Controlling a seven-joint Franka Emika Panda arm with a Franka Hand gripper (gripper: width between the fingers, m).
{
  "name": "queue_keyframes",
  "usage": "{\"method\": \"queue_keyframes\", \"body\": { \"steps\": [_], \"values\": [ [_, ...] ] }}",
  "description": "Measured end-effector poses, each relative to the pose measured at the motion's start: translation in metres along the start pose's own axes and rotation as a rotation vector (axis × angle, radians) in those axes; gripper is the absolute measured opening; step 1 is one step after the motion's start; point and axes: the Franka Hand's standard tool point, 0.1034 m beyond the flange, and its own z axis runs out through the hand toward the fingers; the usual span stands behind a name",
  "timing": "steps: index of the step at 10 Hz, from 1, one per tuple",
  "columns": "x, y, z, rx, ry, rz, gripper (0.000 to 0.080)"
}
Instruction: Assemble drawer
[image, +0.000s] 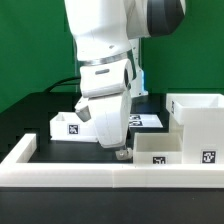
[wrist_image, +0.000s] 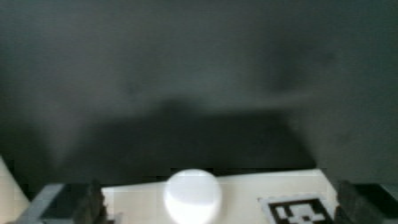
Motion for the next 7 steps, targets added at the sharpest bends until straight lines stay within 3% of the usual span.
{"method": "queue_keyframes", "body": {
  "steps": [1, 3, 4, 7],
  "values": [
    [0.0099, -0.0018, 0.0019, 0.002, 0.014, -0.007, 0.0649],
    [0.0115, -0.0036, 0.0017, -0.091, -0.006, -0.006, 0.0649],
    [0.0095, -0.0065, 0.0032, -0.07, -0.004, -0.002, 0.0649],
    [0.012, -0.005, 0.0048, -0.072, -0.016, -0.029, 0.0649]
  ]
}}
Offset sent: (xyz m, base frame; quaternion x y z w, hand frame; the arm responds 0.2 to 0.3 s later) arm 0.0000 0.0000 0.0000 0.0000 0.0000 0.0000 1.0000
